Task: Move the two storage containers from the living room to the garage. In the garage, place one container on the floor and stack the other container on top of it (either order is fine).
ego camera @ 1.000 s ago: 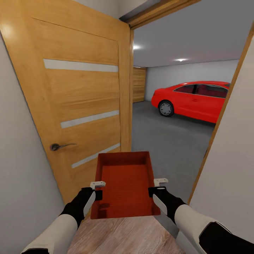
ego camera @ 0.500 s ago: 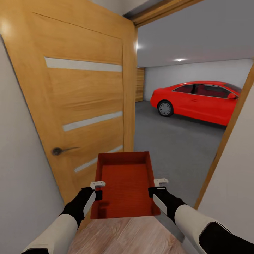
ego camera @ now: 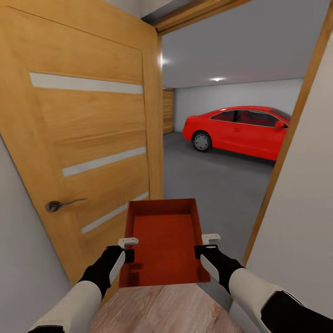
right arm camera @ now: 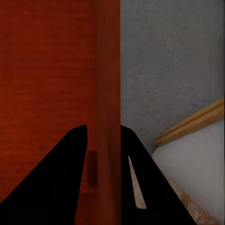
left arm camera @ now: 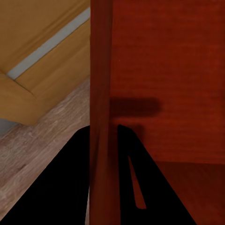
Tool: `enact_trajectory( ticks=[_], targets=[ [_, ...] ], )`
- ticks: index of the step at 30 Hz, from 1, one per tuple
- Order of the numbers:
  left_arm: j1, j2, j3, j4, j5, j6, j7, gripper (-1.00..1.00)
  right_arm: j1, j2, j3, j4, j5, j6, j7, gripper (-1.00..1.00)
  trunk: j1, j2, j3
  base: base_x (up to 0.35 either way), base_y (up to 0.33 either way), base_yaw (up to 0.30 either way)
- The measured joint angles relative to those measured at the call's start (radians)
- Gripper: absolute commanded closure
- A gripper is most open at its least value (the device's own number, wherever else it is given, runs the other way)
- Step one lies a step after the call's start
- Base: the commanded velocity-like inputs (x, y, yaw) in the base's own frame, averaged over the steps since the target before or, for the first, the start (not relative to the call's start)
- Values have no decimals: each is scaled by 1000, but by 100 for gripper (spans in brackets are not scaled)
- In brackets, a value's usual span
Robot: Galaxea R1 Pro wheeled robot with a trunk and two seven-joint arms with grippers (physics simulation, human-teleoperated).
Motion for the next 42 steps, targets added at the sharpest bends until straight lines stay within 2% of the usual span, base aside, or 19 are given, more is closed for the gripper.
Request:
enact_trajectory(
  ticks=[5,20,42],
  targets=[
    [0,0,0,0,0,0,0,100,0,0,0,1,0,0,0,100,0,0,0,0,0,-179],
    [0,0,0,0,0,0,0,100,0,0,0,0,0,0,0,100,0,0,0,109,82,-26],
    [0,1,-1,0,2,0,0,100,0,1,-1,0,1,0,-1,100,0,0,0,146,117,-183]
  ],
)
